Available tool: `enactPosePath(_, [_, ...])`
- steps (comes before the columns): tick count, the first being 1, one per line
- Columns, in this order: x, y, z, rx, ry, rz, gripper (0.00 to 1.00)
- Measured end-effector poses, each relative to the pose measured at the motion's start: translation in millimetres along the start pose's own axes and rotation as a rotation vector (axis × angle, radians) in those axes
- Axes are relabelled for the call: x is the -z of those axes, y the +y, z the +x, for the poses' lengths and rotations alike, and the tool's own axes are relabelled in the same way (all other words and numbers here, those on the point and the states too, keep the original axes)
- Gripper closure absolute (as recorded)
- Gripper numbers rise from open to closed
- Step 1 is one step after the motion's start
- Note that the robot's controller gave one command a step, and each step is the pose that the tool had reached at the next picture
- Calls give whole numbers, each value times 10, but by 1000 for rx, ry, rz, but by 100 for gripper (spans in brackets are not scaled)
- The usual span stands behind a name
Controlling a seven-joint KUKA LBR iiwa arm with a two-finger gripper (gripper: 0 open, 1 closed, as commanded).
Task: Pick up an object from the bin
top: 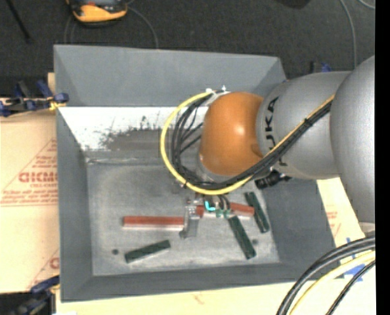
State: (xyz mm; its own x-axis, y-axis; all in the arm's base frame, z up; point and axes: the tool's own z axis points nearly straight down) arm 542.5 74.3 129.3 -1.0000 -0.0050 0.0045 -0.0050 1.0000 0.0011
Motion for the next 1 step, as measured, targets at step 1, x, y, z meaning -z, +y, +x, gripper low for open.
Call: enactPosePath(1, [39, -2, -21, -2, -7, -1, 0])
